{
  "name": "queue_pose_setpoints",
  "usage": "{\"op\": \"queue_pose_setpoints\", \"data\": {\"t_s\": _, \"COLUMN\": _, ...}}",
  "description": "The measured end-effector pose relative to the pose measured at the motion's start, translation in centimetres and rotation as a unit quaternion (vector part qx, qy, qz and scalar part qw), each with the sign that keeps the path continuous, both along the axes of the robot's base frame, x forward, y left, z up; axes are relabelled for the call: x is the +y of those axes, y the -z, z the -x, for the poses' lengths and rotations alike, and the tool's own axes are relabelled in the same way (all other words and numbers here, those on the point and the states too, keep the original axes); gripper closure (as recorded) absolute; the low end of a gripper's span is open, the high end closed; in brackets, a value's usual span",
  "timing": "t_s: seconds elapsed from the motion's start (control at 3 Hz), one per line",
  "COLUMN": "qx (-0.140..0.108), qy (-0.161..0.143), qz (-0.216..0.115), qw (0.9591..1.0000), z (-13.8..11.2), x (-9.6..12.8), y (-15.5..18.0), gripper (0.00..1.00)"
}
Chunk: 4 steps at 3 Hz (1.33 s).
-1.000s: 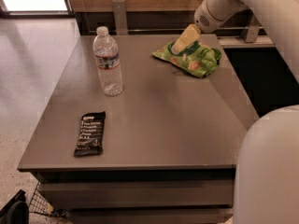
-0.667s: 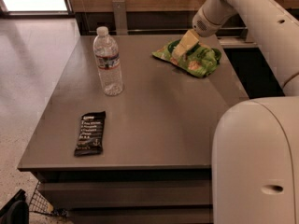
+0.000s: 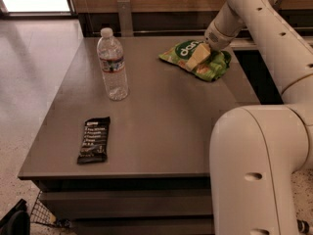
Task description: Pick green rice chip bag
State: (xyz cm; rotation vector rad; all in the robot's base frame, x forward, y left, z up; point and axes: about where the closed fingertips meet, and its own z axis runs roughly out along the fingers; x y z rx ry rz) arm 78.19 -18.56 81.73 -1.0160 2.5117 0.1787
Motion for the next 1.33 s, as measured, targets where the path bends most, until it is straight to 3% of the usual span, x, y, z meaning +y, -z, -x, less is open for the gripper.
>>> {"op": "queue_pose_setpoints", "data": {"t_s": 0.33, "qx": 0.004, "qy": -0.001, "qz": -0.002, "qw": 1.0000, "z": -0.05, "x": 0.11, "y": 0.29, "gripper": 0.55}}
{"op": "queue_pose_setpoints", "data": {"t_s": 1.0, "qx": 0.004, "qy": -0.001, "qz": -0.002, "qw": 1.0000, "z": -0.04, "x": 0.12, "y": -0.43, "gripper": 1.00}}
{"op": "queue_pose_setpoints", "data": {"t_s": 1.33, "qx": 0.004, "qy": -0.001, "qz": -0.002, "qw": 1.0000, "z": -0.04, "x": 0.13, "y": -0.53, "gripper": 1.00}}
